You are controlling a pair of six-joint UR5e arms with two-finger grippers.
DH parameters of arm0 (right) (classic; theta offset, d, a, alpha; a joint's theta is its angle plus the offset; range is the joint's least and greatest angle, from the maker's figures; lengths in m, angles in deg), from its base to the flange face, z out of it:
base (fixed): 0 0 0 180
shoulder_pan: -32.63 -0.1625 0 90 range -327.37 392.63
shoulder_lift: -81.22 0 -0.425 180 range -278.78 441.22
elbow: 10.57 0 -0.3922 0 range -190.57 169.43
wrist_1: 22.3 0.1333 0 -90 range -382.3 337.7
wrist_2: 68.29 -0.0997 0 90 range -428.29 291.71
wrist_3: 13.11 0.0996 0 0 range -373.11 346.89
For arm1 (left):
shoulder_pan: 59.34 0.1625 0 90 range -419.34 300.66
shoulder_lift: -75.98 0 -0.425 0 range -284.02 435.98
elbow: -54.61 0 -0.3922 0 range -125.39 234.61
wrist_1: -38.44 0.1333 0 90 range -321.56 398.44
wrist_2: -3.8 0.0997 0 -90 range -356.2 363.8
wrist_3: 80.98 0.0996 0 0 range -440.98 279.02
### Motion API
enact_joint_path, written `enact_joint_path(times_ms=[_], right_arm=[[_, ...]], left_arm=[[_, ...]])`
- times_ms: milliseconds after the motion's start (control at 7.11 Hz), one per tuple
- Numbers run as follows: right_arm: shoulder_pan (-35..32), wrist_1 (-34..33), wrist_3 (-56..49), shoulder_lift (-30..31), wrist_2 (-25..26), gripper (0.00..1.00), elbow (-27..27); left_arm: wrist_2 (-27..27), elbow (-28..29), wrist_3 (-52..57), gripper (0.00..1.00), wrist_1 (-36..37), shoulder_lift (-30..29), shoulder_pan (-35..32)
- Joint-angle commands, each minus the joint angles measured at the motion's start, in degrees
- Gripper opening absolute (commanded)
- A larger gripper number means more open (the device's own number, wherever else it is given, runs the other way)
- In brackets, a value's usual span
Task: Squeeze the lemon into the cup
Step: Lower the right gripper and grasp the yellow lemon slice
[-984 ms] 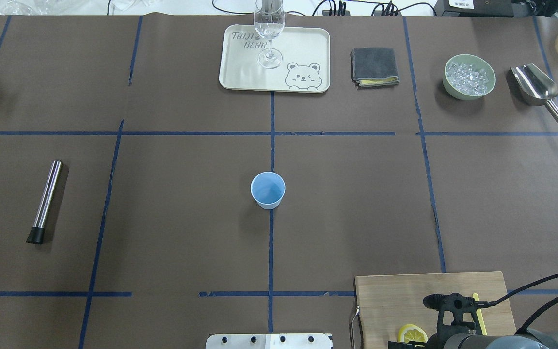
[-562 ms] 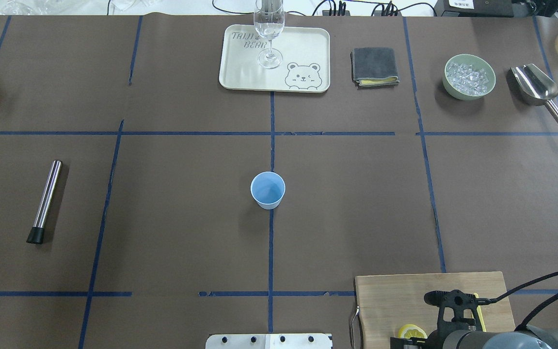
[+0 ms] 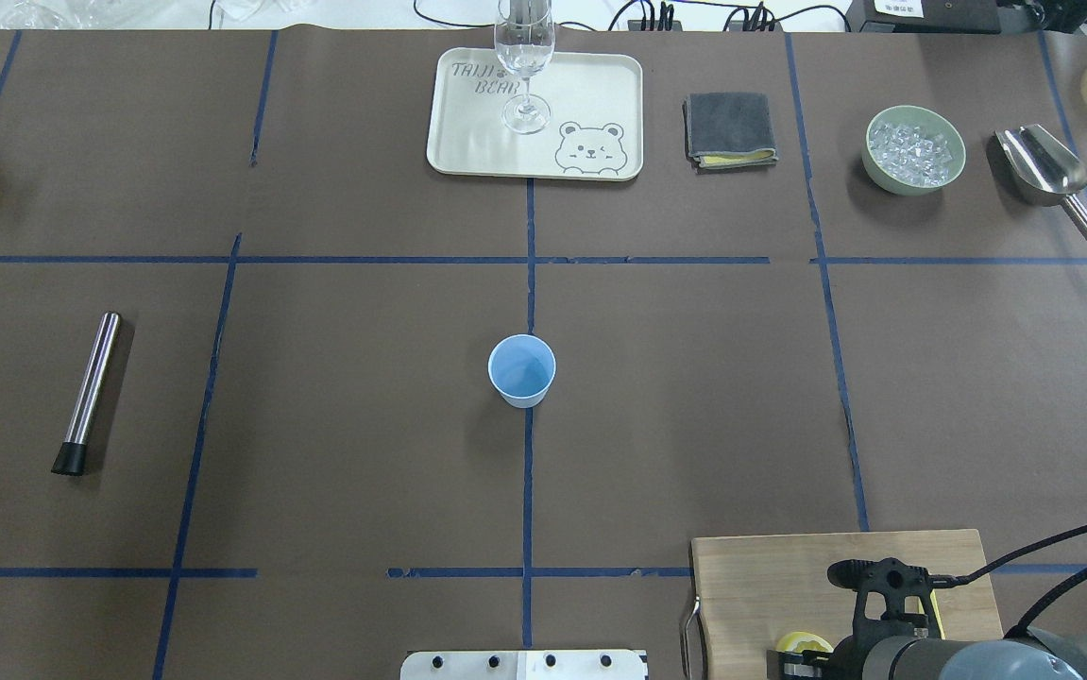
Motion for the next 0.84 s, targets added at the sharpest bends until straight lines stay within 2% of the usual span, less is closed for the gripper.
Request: enact_joint_path(times_ms=[0, 703], right_arm=[[-0.7, 0.0, 0.0, 0.0, 0.0, 0.62, 0.3], [-3.1, -0.4, 0.0, 0.6, -0.1, 0.63, 3.0]], left_arm=[[0.0, -0.2, 0.0, 1.00, 0.0, 0.3, 0.0], [-0.1, -0.6, 0.0, 1.00, 0.1, 0.6, -0.1]])
